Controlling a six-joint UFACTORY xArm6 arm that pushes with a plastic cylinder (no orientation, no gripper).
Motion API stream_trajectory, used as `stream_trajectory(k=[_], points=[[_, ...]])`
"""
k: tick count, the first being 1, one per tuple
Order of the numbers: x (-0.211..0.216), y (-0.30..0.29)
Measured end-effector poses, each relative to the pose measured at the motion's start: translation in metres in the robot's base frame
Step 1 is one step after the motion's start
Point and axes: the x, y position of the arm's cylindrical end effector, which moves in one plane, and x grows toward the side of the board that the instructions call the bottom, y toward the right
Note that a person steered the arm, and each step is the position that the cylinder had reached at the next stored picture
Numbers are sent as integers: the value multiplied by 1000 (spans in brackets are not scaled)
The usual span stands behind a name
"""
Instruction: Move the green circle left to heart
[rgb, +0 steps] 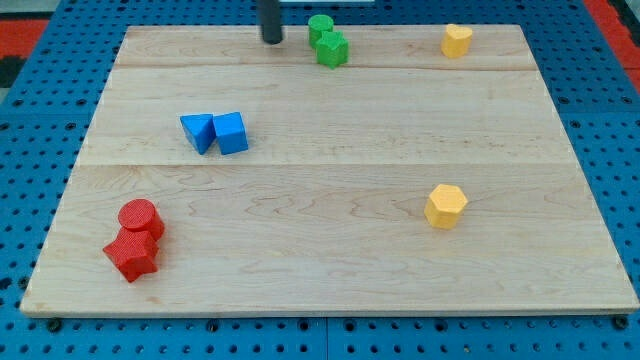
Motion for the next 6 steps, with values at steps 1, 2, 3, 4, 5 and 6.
stream_trajectory(k=[1,2,3,4,5,6], points=[[0,11],[13,89],[18,117],[10,29],[46,-2],[58,76]])
